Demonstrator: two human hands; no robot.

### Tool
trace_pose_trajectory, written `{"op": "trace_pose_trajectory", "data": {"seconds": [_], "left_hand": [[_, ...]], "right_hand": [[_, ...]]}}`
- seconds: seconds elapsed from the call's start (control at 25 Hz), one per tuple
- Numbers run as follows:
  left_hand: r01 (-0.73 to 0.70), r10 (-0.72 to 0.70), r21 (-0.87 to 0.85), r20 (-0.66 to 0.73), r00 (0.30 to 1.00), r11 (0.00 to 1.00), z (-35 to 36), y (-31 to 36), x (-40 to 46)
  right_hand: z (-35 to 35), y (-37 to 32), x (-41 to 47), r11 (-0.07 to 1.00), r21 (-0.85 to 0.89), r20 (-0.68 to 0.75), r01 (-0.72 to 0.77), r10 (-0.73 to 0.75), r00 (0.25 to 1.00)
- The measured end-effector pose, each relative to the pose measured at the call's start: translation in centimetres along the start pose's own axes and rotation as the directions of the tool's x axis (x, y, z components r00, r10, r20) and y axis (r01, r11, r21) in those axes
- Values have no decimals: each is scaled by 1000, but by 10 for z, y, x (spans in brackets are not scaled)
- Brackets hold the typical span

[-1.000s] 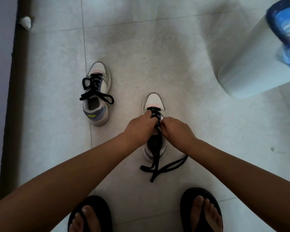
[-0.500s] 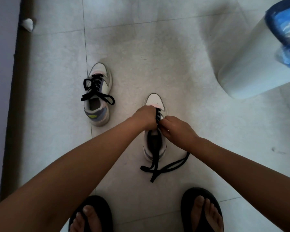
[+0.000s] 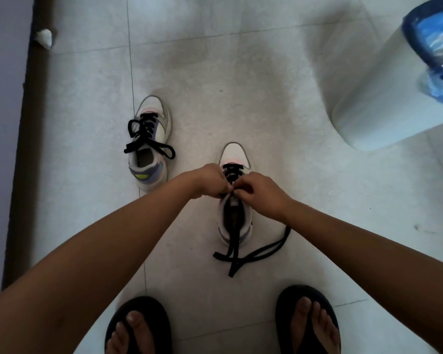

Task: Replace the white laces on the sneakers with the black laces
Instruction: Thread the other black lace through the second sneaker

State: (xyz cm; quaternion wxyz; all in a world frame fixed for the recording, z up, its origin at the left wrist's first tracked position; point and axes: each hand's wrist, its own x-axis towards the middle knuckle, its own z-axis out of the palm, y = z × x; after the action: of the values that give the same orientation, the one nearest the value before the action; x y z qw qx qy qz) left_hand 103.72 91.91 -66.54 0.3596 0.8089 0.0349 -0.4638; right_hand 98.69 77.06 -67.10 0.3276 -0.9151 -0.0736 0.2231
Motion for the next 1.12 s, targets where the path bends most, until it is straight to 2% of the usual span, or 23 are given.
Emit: {"op": "trace_pose_trajectory", "data": {"seconds": [0.08, 0.2, 0.36, 0.52, 0.6, 0.72, 0.92, 1.12], "left_hand": [[-35, 36, 30, -39, 999, 999, 7, -7, 1], [-187, 195, 132, -49, 980, 973, 16, -15, -4], [-357, 388, 305, -45, 921, 883, 16, -15, -7], [-344, 311, 367, 149, 939, 864, 8, -8, -6], [-328, 272, 465, 185, 944, 823, 9, -4, -6], [-295, 236, 500, 180, 955, 814, 16, 1, -6], [-158, 106, 305, 180, 978, 939, 12, -1, -7], [-130, 77, 401, 145, 986, 907, 17, 4, -9]], "right_hand": [[-7, 0, 8, 999, -8, 120, -53, 53, 991], [-13, 5, 10, 996, -72, 260, -42, 60, 964], [-16, 11, 7, 992, 97, 264, -82, 54, 963], [-9, 10, -1, 992, 83, 134, -99, 88, 987], [-6, 10, -9, 995, 68, 88, -67, 61, 994], [-4, 9, -22, 1000, -10, 17, -4, 4, 1000], [14, 6, -32, 965, -260, -18, 17, -23, 1000], [25, 2, -36, 952, -306, -45, -4, -10, 999]]}}
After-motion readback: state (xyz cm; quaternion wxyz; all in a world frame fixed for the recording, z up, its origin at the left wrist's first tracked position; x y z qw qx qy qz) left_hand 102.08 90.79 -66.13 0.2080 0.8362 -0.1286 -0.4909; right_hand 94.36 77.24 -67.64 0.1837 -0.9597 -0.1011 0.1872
